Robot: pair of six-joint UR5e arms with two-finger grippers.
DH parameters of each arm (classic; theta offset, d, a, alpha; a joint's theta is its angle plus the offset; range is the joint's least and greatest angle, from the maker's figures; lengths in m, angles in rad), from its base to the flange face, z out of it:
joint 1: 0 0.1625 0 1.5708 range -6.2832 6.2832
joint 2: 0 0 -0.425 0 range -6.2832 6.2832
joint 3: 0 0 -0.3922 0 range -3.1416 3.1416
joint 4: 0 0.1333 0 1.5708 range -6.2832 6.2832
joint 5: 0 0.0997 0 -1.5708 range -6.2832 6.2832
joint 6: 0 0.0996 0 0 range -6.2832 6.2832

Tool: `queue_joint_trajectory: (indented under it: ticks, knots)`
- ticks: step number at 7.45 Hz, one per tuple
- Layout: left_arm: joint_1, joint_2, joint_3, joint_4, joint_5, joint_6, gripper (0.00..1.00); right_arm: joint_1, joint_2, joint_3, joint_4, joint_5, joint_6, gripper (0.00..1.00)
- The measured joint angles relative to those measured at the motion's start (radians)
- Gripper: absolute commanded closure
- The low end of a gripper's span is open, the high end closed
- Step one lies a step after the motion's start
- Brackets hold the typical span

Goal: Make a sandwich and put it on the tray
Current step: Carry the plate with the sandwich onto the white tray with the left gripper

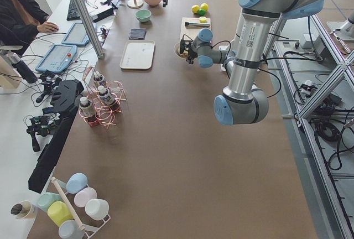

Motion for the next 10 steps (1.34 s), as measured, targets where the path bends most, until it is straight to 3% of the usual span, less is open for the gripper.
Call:
queue_joint_trajectory:
  ticks: [2, 4, 7, 10]
  knots:
    - [-0.061, -0.079, 0.002, 0.112, -0.034, -0.071, 1.0, -0.001, 0.006, -0.003, -0.001, -0.001, 0.0, 0.01]
    - [-0.11, -0.17, 0.07, 0.133, -0.035, -0.225, 1.0, -0.001, 0.01, -0.005, -0.003, -0.002, -0.001, 0.01]
    - [-0.169, -0.322, 0.29, 0.12, 0.005, -0.421, 1.0, -0.002, 0.012, -0.013, -0.004, -0.003, -0.001, 0.01]
    - [-0.22, -0.465, 0.549, 0.06, 0.071, -0.448, 1.0, -0.002, 0.015, -0.01, -0.004, -0.002, 0.0, 0.01]
